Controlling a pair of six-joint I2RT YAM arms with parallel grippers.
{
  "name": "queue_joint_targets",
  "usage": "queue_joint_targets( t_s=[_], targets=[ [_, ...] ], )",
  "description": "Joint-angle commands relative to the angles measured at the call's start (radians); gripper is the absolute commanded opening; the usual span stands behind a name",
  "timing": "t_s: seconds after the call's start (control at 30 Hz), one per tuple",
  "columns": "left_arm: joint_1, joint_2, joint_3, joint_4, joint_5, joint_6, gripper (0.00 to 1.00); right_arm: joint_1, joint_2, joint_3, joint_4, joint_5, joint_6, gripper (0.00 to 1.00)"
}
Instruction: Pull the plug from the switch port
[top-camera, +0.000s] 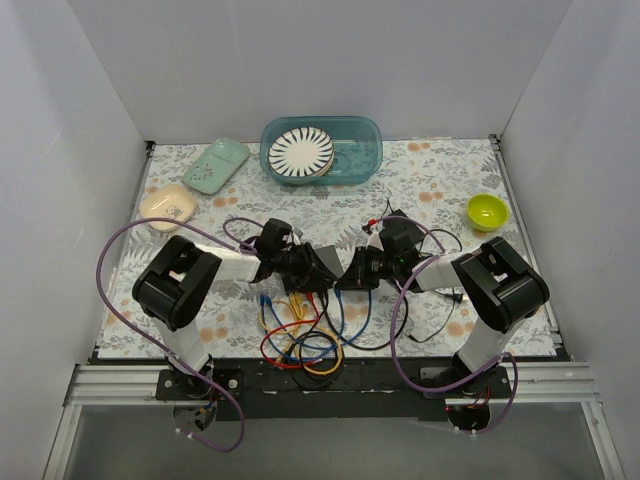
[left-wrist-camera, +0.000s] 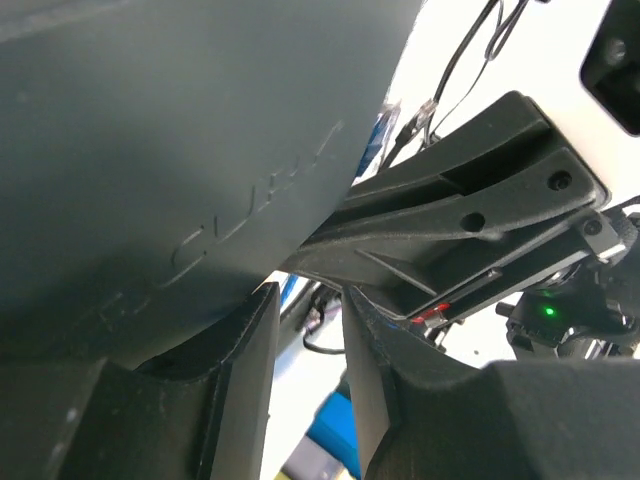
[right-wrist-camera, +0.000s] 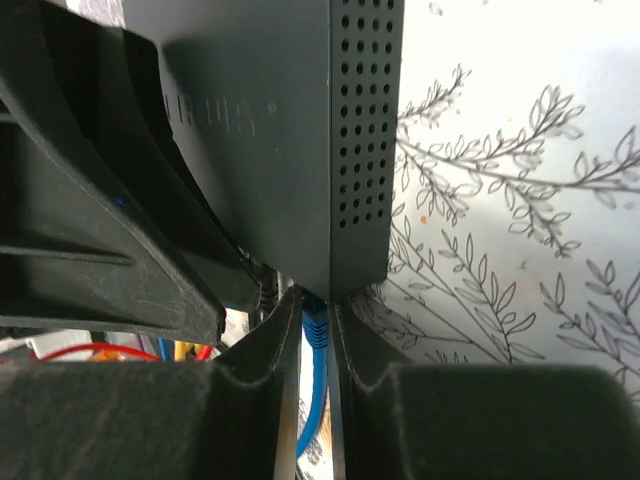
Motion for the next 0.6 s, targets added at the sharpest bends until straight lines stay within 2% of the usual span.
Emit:
queue_joint_targets(
  t_s=[0.0,0.17,0.3,0.33,0.43,0.57],
  targets=[
    [0.006,0.048,0.021,-0.027,-0.021,0.008,0.32,0.003,0.009,-0.026,-0.282,0.084,-0.138,0.01],
    [0.009,0.05,0.021,-0.055,-0.085,0.003,0.32,0.0,-0.067,-0.049,-0.357,0.136,-0.155,0.01],
    [0.023,0.004,0.024,-0.05,-0.124,0.0,0.32,-0.005,-0.239,-0.032,-0.489,0.323,-0.152,0.01],
    [0.027,-0.01,0.025,-0.048,-0.137,0.008,0.32,-0.022,-0.259,-0.024,-0.553,0.407,-0.15,0.01],
    [0.045,-0.065,0.025,-0.047,-0.159,0.016,0.33,-0.086,-0.323,-0.021,-0.628,0.49,-0.153,0.01],
    [0.076,-0.122,0.028,-0.054,-0.171,0.035,0.34,-0.14,-0.368,-0.049,-0.638,0.508,-0.179,0.01]
  ],
)
